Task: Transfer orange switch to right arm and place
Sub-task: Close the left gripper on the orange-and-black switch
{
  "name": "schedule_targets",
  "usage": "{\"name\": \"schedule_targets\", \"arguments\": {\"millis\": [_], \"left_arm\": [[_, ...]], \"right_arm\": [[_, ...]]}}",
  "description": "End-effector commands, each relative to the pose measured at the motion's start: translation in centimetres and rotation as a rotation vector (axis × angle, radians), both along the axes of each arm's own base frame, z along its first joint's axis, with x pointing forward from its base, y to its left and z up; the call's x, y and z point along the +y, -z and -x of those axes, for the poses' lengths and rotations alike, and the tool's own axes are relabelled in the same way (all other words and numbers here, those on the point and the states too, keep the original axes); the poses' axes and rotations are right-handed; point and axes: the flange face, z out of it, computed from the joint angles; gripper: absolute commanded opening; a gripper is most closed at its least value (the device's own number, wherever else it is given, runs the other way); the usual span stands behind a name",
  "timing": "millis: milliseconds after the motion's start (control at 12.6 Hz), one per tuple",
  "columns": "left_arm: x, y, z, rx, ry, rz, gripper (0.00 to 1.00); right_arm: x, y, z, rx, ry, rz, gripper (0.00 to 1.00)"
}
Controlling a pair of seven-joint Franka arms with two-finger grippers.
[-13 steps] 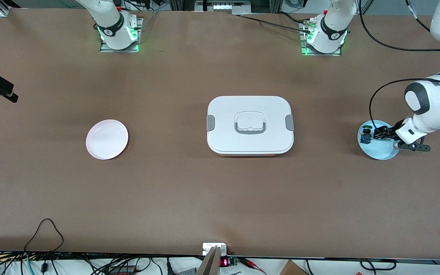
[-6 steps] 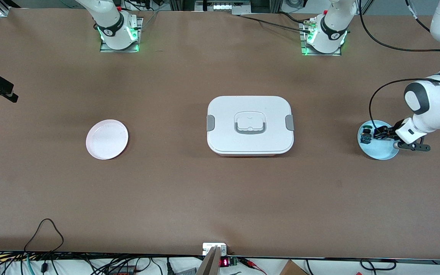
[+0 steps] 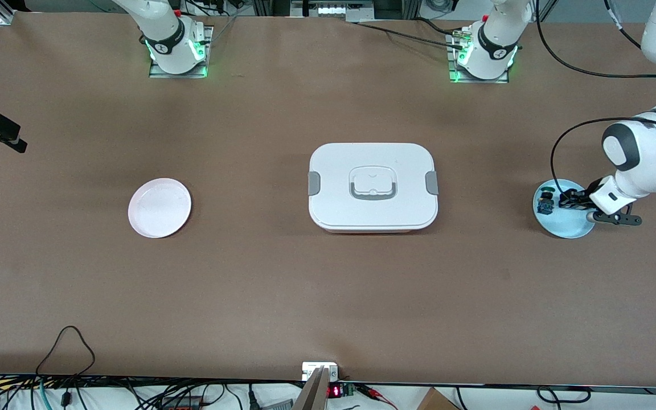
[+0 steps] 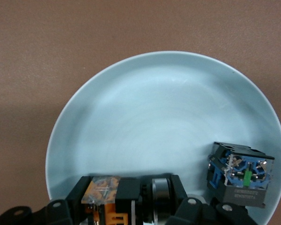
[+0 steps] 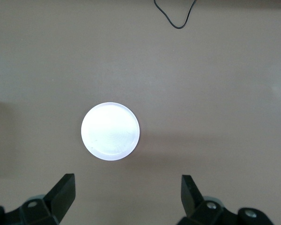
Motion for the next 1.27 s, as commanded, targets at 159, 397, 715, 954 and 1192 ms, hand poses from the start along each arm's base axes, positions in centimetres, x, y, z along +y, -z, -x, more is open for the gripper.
{"name": "schedule_targets", "arguments": {"millis": [159,397,715,954,1192], "left_arm": [[-1.7,-2.6,-0.8,-0.005,0.050,-0.001,0.16],[-1.8,-4.3,-1.1,-0.012,0.054,-0.006,0.09],[-2.7,-8.0,-3.2,-0.014,0.084,-0.008,0.04],[-3.7,-12.2,-6.3,-0.011,0.114,-0.001,0.04],[-3.9,-15.0,-6.6,-0.009,0.119,-0.003,0.04]], "right_arm": [[-0.4,-0.7,0.1,-0.005,0.007,-0.011,1.00],[-0.5,-0.7,0.1,-0.005,0.010,-0.011,1.00],[-0.4,-0.7,0.1,-0.004,0.009,-0.013,1.00],[-0.4,-0.7,0.1,-0.006,0.009,-0.013,1.00],[-0.5,-0.7,0.1,-0.005,0.010,-0.011,1.00]]}}
